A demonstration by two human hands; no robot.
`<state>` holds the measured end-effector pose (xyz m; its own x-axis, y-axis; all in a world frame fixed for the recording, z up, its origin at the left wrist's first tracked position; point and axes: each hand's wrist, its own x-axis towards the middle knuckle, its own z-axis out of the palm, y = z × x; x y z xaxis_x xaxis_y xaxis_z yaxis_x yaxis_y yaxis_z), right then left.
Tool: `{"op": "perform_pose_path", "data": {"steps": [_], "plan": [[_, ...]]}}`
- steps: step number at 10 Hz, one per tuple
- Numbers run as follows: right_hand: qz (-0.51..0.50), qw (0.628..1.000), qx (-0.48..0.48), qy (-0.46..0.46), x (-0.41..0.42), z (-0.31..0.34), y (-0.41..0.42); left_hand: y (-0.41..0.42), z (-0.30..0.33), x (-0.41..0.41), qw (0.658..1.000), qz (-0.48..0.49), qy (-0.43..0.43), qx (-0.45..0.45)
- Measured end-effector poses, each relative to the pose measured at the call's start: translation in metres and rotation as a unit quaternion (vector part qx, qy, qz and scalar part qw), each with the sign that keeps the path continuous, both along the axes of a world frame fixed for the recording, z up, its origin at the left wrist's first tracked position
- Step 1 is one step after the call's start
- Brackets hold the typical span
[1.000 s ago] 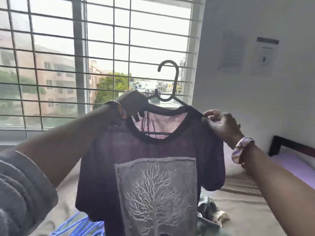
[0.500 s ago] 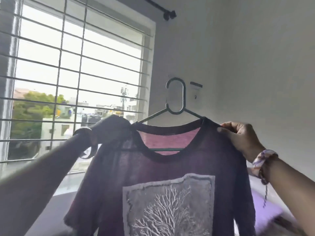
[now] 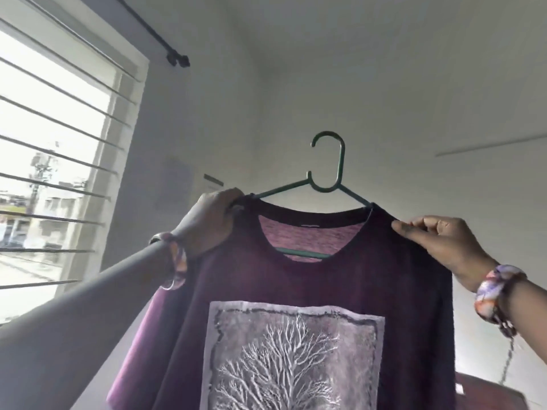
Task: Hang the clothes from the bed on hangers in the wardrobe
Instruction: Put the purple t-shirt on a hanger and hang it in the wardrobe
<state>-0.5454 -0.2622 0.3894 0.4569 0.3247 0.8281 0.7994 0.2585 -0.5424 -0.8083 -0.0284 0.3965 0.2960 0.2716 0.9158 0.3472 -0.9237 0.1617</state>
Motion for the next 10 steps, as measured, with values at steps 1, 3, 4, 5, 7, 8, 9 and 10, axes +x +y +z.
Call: {"op": "perform_pose_path", "data": {"steps": [1,3,4,5,7,8,9,10], "plan": [[-0.013,0.997,-0.055,0.050,0.015,-0.005,-0.072,-0.042,0.008,0.035,0.996,-0.085,-0.029,0.019],[-0.032,0.978,-0.081,0.187,0.008,-0.019,-0.245,-0.148,0.008,0.099,0.972,-0.223,-0.041,0.066],[-0.074,0.975,-0.067,0.197,-0.014,-0.021,-0.339,-0.218,0.003,0.131,0.953,-0.293,-0.037,0.070],[-0.117,0.968,-0.066,0.213,-0.047,-0.027,-0.439,-0.297,-0.009,0.168,0.929,-0.362,-0.020,0.069],[-0.232,0.939,-0.044,0.250,-0.120,-0.041,-0.607,-0.468,-0.029,0.228,0.889,-0.450,0.024,0.087],[-0.316,0.915,0.000,0.249,-0.160,-0.048,-0.682,-0.560,-0.026,0.243,0.846,-0.522,0.032,0.099],[-0.386,0.888,0.029,0.249,-0.200,-0.059,-0.754,-0.652,-0.027,0.258,0.797,-0.592,0.034,0.111],[-0.418,0.864,0.068,0.273,-0.234,-0.072,-0.819,-0.746,-0.033,0.268,0.765,-0.636,0.018,0.102]]}}
